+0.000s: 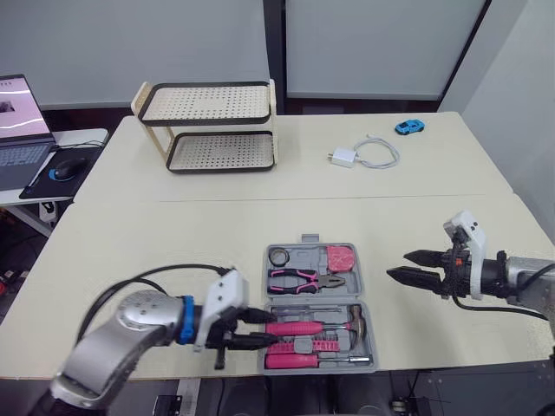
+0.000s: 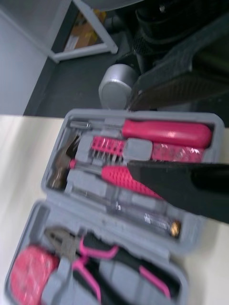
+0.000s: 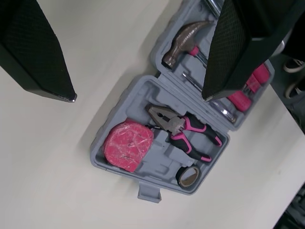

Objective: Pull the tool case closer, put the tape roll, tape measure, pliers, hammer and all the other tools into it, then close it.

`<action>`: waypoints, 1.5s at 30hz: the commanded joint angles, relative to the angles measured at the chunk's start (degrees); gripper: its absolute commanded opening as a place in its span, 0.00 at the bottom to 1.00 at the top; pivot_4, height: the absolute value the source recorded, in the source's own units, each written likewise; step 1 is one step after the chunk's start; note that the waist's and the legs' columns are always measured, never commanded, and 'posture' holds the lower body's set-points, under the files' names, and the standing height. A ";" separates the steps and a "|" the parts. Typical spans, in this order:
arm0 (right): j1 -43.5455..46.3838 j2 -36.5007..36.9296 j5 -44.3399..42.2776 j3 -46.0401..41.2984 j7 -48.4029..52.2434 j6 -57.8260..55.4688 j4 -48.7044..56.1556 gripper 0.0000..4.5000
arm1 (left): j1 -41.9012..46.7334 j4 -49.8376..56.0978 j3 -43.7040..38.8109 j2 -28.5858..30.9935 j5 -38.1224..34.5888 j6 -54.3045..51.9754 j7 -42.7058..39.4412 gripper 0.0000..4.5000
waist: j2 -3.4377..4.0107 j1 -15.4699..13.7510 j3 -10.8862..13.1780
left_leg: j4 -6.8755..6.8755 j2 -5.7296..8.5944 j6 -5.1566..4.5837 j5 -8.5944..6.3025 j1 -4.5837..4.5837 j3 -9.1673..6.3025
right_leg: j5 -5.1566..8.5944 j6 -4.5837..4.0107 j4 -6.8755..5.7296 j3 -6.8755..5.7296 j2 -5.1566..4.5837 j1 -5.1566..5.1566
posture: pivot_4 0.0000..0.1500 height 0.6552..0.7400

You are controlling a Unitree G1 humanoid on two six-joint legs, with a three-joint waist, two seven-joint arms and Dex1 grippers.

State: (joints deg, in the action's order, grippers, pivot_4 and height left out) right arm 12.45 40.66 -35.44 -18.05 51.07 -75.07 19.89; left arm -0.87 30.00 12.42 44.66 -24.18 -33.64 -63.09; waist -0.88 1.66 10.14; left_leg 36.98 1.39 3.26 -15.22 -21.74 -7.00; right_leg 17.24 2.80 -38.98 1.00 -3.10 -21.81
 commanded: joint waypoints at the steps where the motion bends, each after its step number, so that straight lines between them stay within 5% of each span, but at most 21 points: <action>1: 2.33 -2.63 -2.46 -2.00 -3.19 -1.27 -2.68 1.00 | 1.92 -3.52 4.31 -2.97 3.76 3.70 1.80 0.02 | 0.01 -0.02 -0.01 | 0.01 0.00 0.00 0.00 0.00 -0.01 | 0.00 0.00 -0.01 -0.01 0.00 0.00 | 1.00 1.00; 19: 3.61 -10.69 -3.53 4.90 -9.31 2.75 -12.72 1.00 | 5.71 -14.99 17.24 -10.58 16.14 4.95 7.86 0.01 | 0.12 0.04 -0.11 | 0.01 0.02 -0.01 0.00 0.02 -0.01 | 0.00 0.00 -0.01 0.00 0.00 0.02 | 1.00 1.00; 37: 15.44 -20.37 1.47 10.60 -8.80 14.42 -42.94 1.00 | 4.59 -10.84 19.01 -7.04 17.80 1.17 8.39 0.01 | 0.24 0.70 -0.44 | -0.06 -0.05 -0.01 0.00 0.28 0.02 | 0.00 0.00 -0.01 0.03 0.05 0.17 | 1.00 1.00; 45: 20.39 -24.84 -2.85 3.80 -8.55 15.50 -48.71 1.00 | 4.96 -10.06 19.84 -7.03 18.05 0.23 9.05 0.01 | 0.25 1.00 -0.44 | -0.22 -0.07 -0.02 -0.02 0.64 0.08 | 0.01 0.00 0.04 0.09 0.07 0.47 | 1.00 1.00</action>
State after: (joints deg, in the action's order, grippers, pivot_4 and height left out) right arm 31.12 16.53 -35.63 -12.49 42.10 -59.41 -29.34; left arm 5.21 20.70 30.63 36.71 -7.90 -32.02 -54.36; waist -0.62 2.65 9.70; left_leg 36.75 1.33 3.23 -15.24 -21.11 -6.92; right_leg 17.26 2.80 -38.94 1.10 -3.04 -21.36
